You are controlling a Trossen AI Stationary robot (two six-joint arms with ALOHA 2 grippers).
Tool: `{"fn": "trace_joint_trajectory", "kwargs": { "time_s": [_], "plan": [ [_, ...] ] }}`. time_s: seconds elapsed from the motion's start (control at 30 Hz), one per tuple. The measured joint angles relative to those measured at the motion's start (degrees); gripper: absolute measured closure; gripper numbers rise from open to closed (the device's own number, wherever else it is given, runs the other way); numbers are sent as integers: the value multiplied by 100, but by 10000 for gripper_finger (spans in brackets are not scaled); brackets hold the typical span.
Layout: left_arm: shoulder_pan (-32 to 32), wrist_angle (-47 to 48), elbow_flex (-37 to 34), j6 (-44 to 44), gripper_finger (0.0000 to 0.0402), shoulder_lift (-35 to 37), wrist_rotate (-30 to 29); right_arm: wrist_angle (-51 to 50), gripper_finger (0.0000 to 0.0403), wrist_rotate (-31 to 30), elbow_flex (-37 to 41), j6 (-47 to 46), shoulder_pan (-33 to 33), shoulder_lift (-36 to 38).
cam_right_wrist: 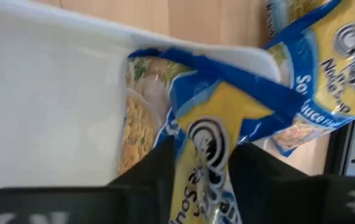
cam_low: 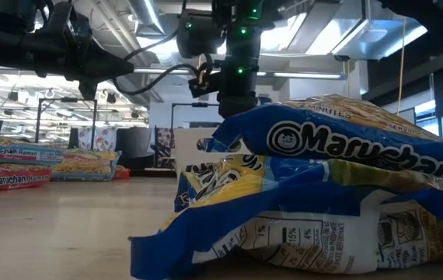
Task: Sort Maruchan noodles
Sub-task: Put the blue noodle pack in the white bin
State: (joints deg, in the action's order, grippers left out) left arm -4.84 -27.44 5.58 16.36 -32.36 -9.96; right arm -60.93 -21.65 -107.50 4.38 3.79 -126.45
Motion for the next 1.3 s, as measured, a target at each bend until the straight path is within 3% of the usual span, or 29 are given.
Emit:
{"fn": "trace_joint_trajectory", "kwargs": {
  "time_s": [0.2, 0.33, 0.47, 0.6, 0.8, 1.03, 1.3],
  "plan": [
    [-1, -2, 0, -23, 398, 0, -2, -238, 235, 75, -232, 33, -39, 44],
    [0, 0, 0, -24, 398, 0, 2, -938, 225, 310, -543, -123, -206, 198],
    [0, -6, 2, -4, 398, 0, 67, -1103, 224, 637, -302, -115, -466, 768],
    [50, -76, 2, -2, 398, 0, 319, -712, 224, 969, 546, -144, -688, 1526],
    [432, -139, 290, 241, 398, -427, 310, 998, 223, 1446, 2667, -713, -909, 3093],
    [1232, -108, 1458, -67, 398, -1769, 229, 3227, 223, 2009, 4776, -1638, -1318, 4612],
    [2225, -10, 2562, 153, 398, -3463, -52, 4271, 223, 1875, 5891, -2611, -2226, 5125]
  ]
}}
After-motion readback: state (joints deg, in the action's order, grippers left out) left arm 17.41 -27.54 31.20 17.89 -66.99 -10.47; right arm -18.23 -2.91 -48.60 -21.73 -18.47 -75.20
